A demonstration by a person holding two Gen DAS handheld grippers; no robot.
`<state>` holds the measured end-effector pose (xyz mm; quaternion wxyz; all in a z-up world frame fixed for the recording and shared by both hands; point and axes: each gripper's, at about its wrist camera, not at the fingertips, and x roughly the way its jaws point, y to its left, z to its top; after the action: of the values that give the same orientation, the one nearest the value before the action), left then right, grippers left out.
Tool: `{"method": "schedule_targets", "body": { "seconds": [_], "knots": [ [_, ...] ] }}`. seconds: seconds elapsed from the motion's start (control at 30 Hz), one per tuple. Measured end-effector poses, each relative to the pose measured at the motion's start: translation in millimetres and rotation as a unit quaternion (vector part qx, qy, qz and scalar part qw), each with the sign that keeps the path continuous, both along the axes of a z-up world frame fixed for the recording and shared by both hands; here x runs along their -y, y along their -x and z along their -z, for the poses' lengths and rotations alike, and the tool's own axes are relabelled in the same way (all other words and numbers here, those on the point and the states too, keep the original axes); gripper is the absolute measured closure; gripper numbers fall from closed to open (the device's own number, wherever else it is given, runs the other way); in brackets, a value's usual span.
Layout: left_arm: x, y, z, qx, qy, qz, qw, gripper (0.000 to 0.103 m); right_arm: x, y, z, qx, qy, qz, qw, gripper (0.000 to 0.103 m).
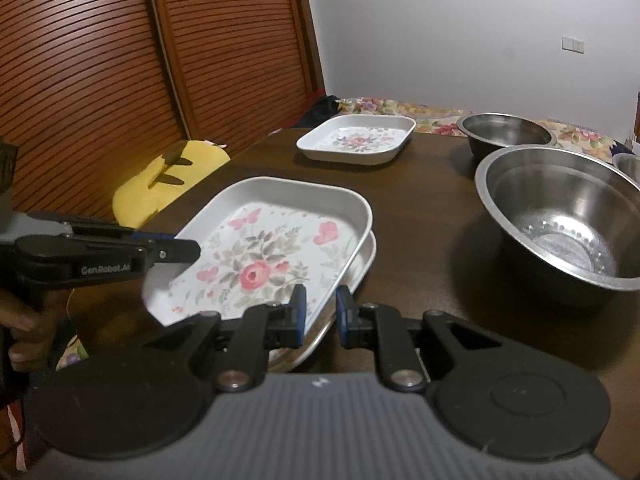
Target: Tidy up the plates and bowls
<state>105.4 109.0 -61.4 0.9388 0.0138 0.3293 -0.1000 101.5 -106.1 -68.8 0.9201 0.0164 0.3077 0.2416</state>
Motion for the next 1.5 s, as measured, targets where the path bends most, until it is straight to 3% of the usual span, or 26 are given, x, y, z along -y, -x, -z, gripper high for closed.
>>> {"method": "schedule_targets", "body": {
  "seconds": [0.67,1.5],
  "knots": [
    [-2.2,1.7,0.8,0.008,0.000,-0.005,1.0000,0.092,5.4,-0.4,3.0,0.005,-0.013,0.006,1.000,0.085],
    [7.5,-4.5,-43.5,0.062,-0.009,0.006,0.9980,0.084,21.2,-0.1,-50.7,0.061,-0.035,0.013,0.997,0.085]
  ]
}}
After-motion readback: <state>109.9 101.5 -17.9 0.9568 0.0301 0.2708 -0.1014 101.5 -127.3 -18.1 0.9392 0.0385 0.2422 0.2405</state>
